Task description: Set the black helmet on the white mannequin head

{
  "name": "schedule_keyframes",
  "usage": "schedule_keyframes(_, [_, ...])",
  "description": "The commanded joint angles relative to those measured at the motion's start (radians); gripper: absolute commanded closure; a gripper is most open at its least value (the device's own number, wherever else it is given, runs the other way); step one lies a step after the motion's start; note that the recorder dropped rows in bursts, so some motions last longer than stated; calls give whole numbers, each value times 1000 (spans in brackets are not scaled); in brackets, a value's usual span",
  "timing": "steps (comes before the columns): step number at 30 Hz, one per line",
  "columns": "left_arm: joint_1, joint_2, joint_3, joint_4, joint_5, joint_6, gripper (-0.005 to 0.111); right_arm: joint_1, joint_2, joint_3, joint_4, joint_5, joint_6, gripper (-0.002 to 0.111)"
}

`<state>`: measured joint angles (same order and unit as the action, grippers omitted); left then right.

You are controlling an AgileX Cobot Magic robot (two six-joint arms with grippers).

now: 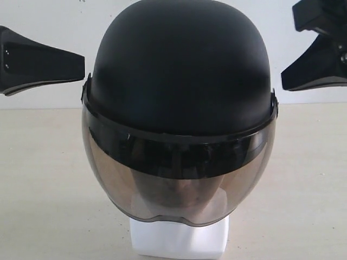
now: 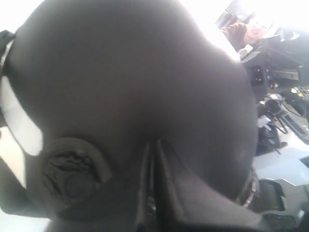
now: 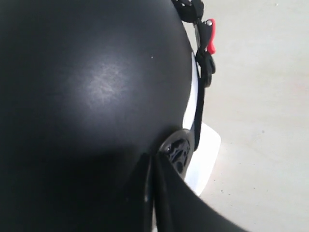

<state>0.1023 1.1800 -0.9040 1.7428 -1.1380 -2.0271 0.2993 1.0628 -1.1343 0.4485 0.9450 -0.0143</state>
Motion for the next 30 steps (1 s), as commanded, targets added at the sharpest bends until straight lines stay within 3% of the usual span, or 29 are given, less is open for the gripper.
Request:
schedule_keyframes(1, [34, -19, -5, 2, -83, -36, 102, 0, -103, -5, -85, 51, 33, 109])
schedule_keyframes(7, [32, -97, -5, 2, -83, -74, 102, 0, -225, -5, -187, 77, 14, 109])
schedule_keyframes(16, [-63, -327, 96, 2, -83, -74, 102, 0, -331, -5, -194, 68, 14, 109])
schedule_keyframes(20, [-66, -413, 111, 2, -83, -74, 102, 0, -332, -5, -194, 70, 14, 109])
schedule_keyframes(30, [-66, -432, 111, 2, -83, -74, 102, 0, -332, -5, -194, 70, 14, 109])
